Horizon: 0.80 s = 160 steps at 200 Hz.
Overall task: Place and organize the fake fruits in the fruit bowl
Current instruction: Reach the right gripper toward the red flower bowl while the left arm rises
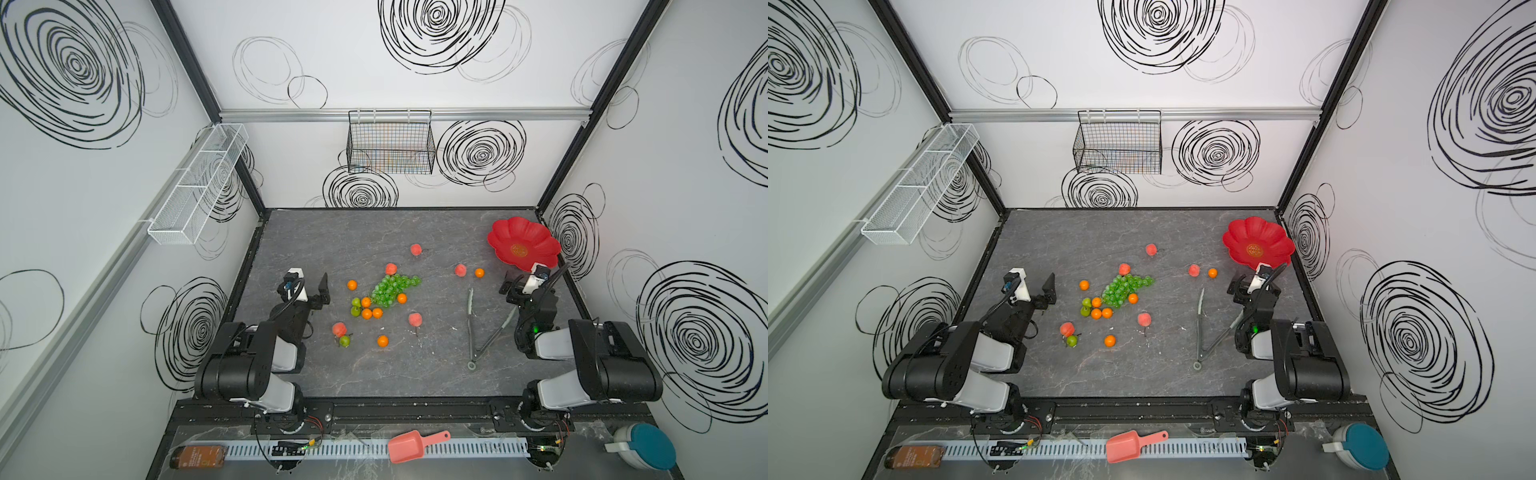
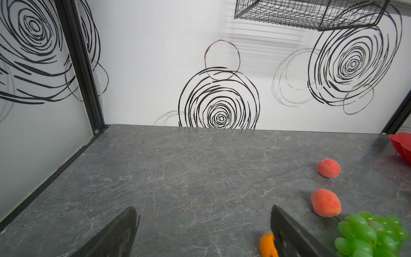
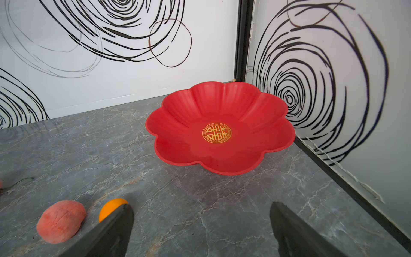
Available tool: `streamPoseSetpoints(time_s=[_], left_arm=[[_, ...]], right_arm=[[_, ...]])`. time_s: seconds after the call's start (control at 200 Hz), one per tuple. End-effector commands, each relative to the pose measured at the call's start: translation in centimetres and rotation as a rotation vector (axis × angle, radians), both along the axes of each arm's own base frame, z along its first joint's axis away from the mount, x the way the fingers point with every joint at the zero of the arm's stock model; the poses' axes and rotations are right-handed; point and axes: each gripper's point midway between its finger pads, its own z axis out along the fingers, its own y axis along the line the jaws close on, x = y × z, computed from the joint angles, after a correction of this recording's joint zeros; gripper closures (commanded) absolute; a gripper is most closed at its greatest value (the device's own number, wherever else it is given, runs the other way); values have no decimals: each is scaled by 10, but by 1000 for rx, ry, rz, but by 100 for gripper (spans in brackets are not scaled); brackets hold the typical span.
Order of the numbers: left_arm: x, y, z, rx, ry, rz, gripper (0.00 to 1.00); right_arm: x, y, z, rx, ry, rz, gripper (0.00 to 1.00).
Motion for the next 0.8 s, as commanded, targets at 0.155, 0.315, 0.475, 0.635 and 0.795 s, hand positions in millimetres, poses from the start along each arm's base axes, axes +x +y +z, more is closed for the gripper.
streamPoseSetpoints(time_s=[0.155,0.315,0.475,0.635,0.795], left_arm=[[-31,-1,45,66,-175,149,4],[-29,-21,54,74,-106,174,4],[-32,-58,77,84,-92,128,4],[-28,-70,86,-56,-2,95,4],[-31,-65,82,-231,129,129,4]], right_arm=[[0,8,28,-57,-56,27,0],[2,2,39,17,-17,-39,0],[4,5,56,117,-43,-35,0],[3,2,64,238,-36,-61,0],[1,-1,48,390,60,-129,0]])
